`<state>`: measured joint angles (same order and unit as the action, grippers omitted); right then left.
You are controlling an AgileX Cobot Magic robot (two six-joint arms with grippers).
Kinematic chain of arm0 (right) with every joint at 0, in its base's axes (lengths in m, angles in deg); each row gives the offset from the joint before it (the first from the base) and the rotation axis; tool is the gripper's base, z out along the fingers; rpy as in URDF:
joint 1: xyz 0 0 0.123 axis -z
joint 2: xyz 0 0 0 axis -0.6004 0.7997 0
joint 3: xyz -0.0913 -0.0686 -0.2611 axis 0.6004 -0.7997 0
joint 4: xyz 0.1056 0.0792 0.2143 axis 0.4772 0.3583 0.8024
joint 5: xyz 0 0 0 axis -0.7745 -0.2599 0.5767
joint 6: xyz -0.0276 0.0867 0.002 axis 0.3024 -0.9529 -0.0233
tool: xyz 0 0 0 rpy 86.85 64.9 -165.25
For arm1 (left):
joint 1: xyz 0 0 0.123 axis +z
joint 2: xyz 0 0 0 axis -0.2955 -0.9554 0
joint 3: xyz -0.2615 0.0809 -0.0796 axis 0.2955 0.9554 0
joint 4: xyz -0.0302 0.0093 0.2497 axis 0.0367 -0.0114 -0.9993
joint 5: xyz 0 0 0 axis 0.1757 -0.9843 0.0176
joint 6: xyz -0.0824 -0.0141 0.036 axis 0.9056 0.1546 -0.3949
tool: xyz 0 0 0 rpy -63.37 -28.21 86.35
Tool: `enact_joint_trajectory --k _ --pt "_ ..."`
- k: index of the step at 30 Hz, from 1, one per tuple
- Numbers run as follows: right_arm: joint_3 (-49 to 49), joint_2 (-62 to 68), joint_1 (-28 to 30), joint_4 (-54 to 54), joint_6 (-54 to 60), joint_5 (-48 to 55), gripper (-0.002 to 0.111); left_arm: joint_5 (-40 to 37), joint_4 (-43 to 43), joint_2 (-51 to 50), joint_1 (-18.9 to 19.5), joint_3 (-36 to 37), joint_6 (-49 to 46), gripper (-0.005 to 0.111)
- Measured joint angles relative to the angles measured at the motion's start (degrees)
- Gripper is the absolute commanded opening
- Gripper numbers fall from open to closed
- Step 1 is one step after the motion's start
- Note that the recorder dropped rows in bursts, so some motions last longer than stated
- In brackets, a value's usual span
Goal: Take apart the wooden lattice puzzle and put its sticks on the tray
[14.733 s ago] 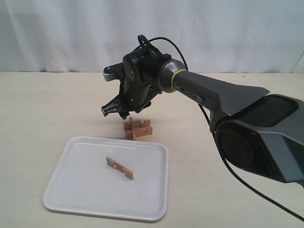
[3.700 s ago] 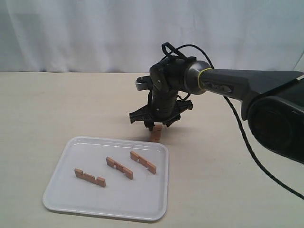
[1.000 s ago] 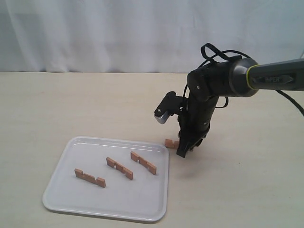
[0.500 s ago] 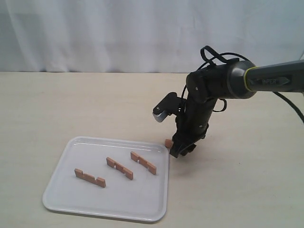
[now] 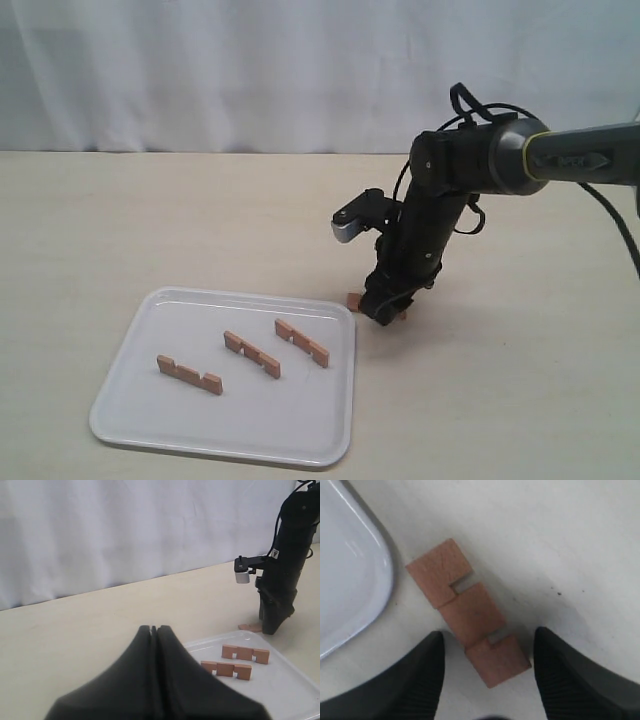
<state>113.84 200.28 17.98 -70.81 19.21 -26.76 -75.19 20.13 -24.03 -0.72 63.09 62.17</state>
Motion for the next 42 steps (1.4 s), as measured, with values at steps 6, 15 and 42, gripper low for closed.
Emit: enact_joint_trajectory --k 6,15,42 --pt "0.34 0.71 0.0 -2.59 -0.46 0.0 0.03 0.0 0.0 0.0 0.0 0.0 0.0 0.0" --pt "0.48 0.79 0.0 -4.29 -1.47 0.21 0.004 0.0 0.0 0.0 0.0 0.0 0.0 0.0" --pt "0.29 -13.95 0.0 8.39 1.91 7.77 0.004 0.11 0.0 0.0 0.0 0.0 0.0 0.0"
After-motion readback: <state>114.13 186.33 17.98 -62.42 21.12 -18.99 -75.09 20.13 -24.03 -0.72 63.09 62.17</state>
